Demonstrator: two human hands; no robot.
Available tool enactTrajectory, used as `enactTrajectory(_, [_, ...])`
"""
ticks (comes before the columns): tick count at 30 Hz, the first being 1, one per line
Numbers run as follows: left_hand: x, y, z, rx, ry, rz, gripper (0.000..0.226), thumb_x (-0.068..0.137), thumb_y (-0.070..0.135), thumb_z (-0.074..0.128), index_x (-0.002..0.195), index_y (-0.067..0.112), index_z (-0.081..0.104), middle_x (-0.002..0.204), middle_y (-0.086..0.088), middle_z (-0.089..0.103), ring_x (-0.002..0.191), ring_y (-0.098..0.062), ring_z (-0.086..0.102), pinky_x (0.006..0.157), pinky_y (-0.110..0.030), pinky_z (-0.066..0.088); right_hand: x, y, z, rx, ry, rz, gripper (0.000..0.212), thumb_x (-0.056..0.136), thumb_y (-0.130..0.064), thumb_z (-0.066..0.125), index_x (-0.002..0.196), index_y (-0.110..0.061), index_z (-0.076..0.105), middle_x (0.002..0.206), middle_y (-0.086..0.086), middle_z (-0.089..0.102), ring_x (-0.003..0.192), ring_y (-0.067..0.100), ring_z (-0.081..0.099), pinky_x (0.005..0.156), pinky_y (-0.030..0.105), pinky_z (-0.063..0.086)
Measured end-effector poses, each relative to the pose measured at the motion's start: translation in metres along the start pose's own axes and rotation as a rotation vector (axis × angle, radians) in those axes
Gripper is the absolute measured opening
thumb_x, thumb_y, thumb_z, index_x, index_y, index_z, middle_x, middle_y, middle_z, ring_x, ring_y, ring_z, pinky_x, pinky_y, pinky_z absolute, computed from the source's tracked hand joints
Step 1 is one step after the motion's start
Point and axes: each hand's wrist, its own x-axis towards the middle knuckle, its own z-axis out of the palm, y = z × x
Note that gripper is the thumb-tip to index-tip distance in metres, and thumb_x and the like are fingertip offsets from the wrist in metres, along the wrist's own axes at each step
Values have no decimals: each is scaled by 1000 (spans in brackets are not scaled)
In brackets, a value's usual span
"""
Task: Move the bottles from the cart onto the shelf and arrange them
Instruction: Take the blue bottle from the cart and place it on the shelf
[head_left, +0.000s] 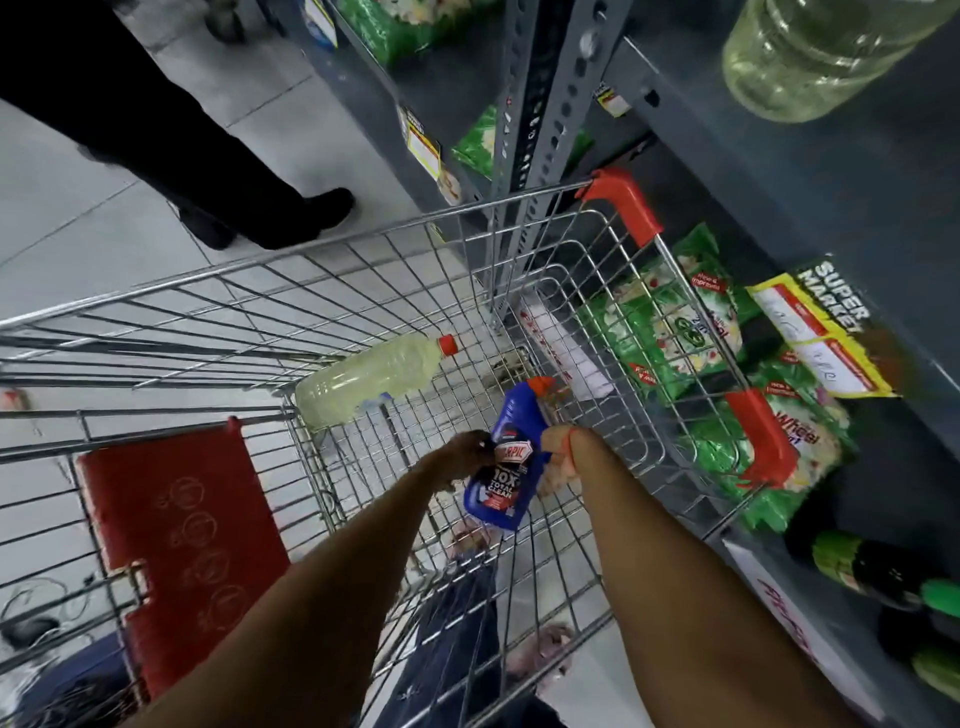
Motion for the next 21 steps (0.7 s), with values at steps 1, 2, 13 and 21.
enactTrajectory(1, [-5,-4,1,-48,8,1,31,96,20,51,126,11,50,115,-9,62,98,-18,58,56,-22,49,-9,0,2,2,5,-20,24,93,0,38,116,2,48,67,15,64,59,26,63,69,41,55])
enactTrajectory(2, [-12,-7,1,-99,16,0,27,96,22,50,122,13,51,107,-4,63,99,-18,58,57,-25,50,-18,3,5,6,20,-47,31,93,1,39,124,0,43,68,15,61,58,26,59,64,41,52])
enactTrajectory(13, [-67,30,-26,-516,159,281,21,97,23,48,116,14,52,106,-6,61,106,-26,58,82,-44,53,-43,-20,-11,11,82,-361,32,91,-1,41,121,-2,54,125,24,59,111,34,59,94,51,49])
enactTrajectory(21, [-184,102,2,-512,347,621,31,96,18,51,123,3,50,120,-16,59,107,-24,60,82,-44,56,-157,13,-52,82,142,-975,43,93,2,43,135,-6,40,130,21,55,98,20,57,60,10,50])
